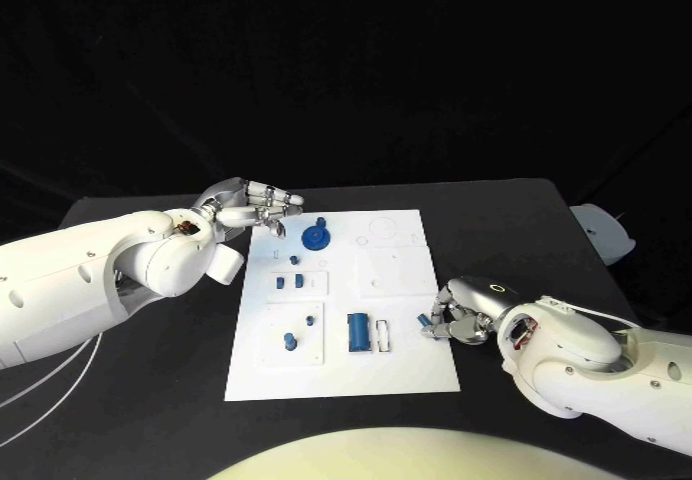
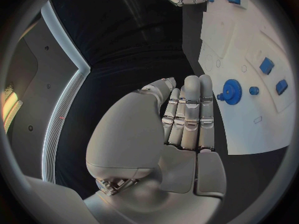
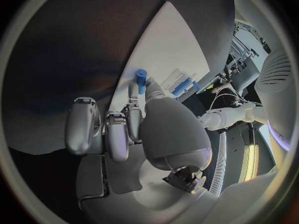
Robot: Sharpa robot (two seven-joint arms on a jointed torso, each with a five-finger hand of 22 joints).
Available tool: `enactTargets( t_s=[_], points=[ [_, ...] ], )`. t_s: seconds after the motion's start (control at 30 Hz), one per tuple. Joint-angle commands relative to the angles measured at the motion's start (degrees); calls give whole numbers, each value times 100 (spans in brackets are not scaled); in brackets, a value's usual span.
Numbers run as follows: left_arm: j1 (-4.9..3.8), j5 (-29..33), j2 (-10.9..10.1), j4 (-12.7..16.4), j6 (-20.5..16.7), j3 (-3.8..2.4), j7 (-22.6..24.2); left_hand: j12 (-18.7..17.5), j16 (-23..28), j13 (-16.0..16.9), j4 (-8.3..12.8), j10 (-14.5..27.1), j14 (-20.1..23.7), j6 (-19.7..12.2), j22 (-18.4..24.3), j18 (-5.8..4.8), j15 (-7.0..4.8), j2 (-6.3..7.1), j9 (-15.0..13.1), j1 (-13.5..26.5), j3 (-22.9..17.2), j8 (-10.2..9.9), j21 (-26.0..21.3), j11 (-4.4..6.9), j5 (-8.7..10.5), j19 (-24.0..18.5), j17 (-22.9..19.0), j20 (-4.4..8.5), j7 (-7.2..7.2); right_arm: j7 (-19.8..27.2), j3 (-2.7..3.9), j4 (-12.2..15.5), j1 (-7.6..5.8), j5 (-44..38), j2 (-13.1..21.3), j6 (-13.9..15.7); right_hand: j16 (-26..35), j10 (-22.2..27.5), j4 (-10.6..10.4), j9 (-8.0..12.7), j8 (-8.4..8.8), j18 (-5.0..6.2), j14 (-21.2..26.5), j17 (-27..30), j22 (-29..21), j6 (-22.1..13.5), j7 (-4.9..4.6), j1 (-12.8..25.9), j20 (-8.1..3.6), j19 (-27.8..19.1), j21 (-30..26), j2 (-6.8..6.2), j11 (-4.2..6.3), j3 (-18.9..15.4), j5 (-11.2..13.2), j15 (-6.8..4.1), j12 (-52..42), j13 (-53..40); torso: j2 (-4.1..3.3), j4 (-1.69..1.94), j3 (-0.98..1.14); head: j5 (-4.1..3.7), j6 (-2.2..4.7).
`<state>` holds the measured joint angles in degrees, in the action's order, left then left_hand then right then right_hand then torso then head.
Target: Assemble the parts on the task board
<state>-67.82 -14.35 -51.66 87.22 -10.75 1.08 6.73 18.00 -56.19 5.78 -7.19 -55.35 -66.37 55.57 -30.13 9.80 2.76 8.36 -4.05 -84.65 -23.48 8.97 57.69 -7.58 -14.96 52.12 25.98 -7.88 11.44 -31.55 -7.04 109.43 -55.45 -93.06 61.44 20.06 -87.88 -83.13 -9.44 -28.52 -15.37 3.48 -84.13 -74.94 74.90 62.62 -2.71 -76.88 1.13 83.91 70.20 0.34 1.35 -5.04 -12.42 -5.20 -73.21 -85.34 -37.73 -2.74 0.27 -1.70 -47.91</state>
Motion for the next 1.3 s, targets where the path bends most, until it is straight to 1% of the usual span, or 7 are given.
enactTargets(
  t_s=[0.03, 0.27, 0.5, 0.57, 0.8, 1.0, 1.3],
  points=[
    [-3, 82, 8, 18, 98, -4, -22, 23, -18, 7, -36, 51, 32, -33, 7, 80, 7, -10, -4, 65, -8, 29, -18, -12, 9, 13, -8, -11, 9, -160, -63, -44, 81, -363, -24, -642, 20, -27, 42, 49, 38, -6, -473, -986, 1049, 44, 17, -180, 20, 119, -18, 43, 30, 99, 142, 15, 47, 736, 5, -2, 1, -6, -8],
    [-4, 87, 9, 25, 92, -4, -41, 25, -18, 7, -37, 55, 33, -36, 8, 81, 7, -9, -3, 66, -8, 29, -19, -12, 9, 13, -9, -11, 9, -199, -63, -47, 87, -581, -75, -702, 36, 21, 132, 71, 92, 5, -466, -954, 1034, 29, 5, -297, 23, 102, -91, -32, 23, 227, 60, 19, 137, 790, 3, 0, 4, 3, -13],
    [-5, 88, -1, 41, 84, -4, -55, 25, -18, 7, -37, 55, 33, -37, 8, 81, 7, -9, -3, 66, -8, 29, -19, -12, 9, 13, -9, -11, 9, -214, -63, -50, 88, -659, -170, -746, 36, 159, 334, 137, 228, 13, -468, -970, 1026, 13, -42, -568, 28, 89, -149, -154, 1, 761, -1342, 39, 381, 943, 0, 6, 5, 32, -88],
    [-5, 88, 0, 40, 82, -4, -56, 25, -18, 7, -37, 55, 33, -37, 8, 81, 7, -9, -3, 66, -8, 29, -19, -12, 9, 13, -9, -11, 9, -217, -63, -50, 88, -664, -192, -752, 29, 163, 368, 125, 239, 10, -471, -986, 1031, 15, -59, -566, 33, 93, -141, -230, -8, 1038, -1498, 46, 393, 951, 3, 0, 2, 40, -110],
    [-5, 88, 8, 39, 79, -4, -58, 25, -18, 7, -37, 55, 33, -37, 8, 81, 7, -9, -3, 66, -8, 29, -19, -12, 9, 13, -9, -11, 9, -234, -63, -50, 88, -673, -223, -717, 27, 138, 395, 45, 238, 8, -474, -1000, 1036, 11, -58, -270, 51, 99, -140, -508, -16, 1821, -1466, 56, 398, 966, 2, -4, 1, 55, -112],
    [-5, 88, 14, 37, 79, -4, -57, 25, -18, 7, -37, 55, 33, -37, 8, 81, 7, -9, -3, 66, -8, 29, -19, -12, 9, 13, -9, -11, 9, -245, -62, 20, 85, -658, -195, -390, -12, 71, 454, -95, 162, -19, -493, -1084, 1076, 8, -61, -19, 45, 148, 30, -667, -9, 2377, -1933, 53, 276, 888, 2, -4, 6, 48, -70],
    [-5, 88, 27, 40, 78, -3, -62, 33, -19, 6, -35, 66, 35, -44, 11, 82, 7, -13, -2, 59, -14, 33, -22, -11, 6, 14, -11, -11, 7, -235, -55, 267, -32, -442, -133, 81, -37, -16, 443, -234, 74, -38, -505, -1136, 1101, 13, -14, 260, 33, 180, 147, -780, 13, 2608, -1826, 30, 109, 780, 1, -2, 6, 20, -28]
  ],
)
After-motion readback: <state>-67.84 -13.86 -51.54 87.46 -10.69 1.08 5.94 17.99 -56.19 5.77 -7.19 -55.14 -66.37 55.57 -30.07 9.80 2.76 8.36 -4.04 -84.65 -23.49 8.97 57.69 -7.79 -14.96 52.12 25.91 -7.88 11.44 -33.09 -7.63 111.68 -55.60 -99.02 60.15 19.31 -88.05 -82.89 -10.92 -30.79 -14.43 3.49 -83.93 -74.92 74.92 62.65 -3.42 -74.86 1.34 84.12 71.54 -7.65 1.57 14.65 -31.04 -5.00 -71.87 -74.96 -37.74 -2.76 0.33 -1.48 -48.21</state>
